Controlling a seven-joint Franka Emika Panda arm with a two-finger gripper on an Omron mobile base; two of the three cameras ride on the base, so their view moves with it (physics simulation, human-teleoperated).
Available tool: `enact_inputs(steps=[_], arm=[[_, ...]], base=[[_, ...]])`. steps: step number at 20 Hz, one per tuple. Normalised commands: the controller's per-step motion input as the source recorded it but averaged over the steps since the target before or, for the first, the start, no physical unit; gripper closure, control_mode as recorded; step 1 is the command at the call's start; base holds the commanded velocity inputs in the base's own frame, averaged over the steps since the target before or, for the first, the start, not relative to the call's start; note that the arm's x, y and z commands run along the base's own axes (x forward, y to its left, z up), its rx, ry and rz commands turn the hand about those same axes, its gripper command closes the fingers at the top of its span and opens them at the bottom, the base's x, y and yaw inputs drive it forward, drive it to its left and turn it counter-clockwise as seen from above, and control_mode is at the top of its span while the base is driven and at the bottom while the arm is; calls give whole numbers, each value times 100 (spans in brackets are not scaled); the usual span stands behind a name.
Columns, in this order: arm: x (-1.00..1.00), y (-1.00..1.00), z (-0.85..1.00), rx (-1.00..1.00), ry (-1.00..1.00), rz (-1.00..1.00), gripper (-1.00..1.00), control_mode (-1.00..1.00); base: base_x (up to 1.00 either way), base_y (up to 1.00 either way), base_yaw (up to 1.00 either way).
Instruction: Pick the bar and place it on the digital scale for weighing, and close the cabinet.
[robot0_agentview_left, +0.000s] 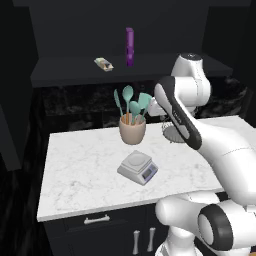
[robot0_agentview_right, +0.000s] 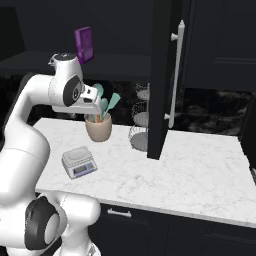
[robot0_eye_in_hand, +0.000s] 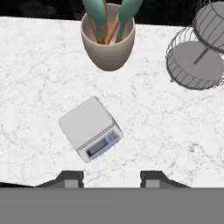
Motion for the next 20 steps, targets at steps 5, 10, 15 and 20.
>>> enact_inputs(steps=[5, 10, 15, 20], arm=[[-36, 32, 0, -3, -18, 0, -100, -100], [-53, 63, 54, -13, -61, 0, -100, -100], [-38, 37, 98, -3, -48, 0, -100, -100], [-21, 20, 72, 2, -27, 0, -100, -100]], base=[[0, 0, 0], [0, 0, 0], [0, 0, 0], [0, 0, 0]])
